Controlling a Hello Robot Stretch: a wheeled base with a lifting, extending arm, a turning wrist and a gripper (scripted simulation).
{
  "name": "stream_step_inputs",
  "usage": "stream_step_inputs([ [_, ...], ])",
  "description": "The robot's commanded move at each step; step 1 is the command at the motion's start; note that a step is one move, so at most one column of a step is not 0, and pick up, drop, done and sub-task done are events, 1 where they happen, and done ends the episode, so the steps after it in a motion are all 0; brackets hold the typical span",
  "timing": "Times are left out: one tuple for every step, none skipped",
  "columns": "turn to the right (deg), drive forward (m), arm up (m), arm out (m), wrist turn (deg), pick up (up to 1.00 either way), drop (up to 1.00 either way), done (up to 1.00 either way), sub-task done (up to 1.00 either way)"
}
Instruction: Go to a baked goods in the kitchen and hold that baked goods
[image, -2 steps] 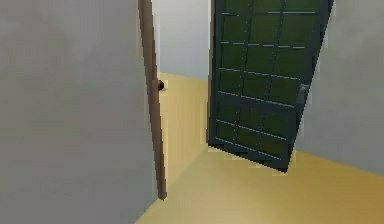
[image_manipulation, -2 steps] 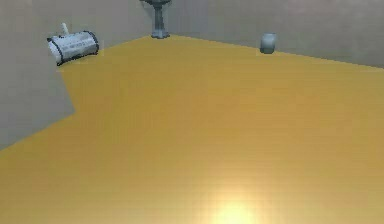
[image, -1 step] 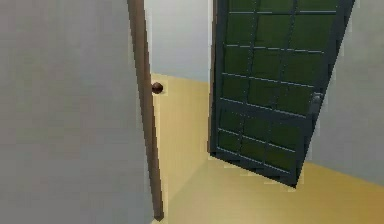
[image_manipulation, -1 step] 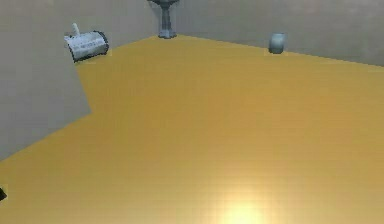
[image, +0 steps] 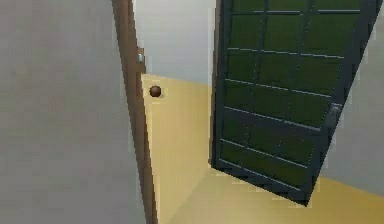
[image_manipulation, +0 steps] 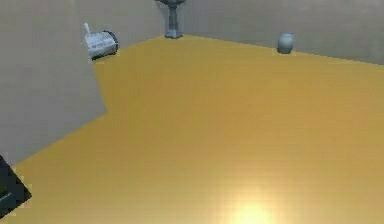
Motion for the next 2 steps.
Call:
stream_step_inputs([
  [30.0,0.0,0.0,0.0,0.0,0.0,0.0,0.0,0.0],
  [0.0,0.75,0.0,0.0,0.0,0.0,0.0,0.0,0.0],
])
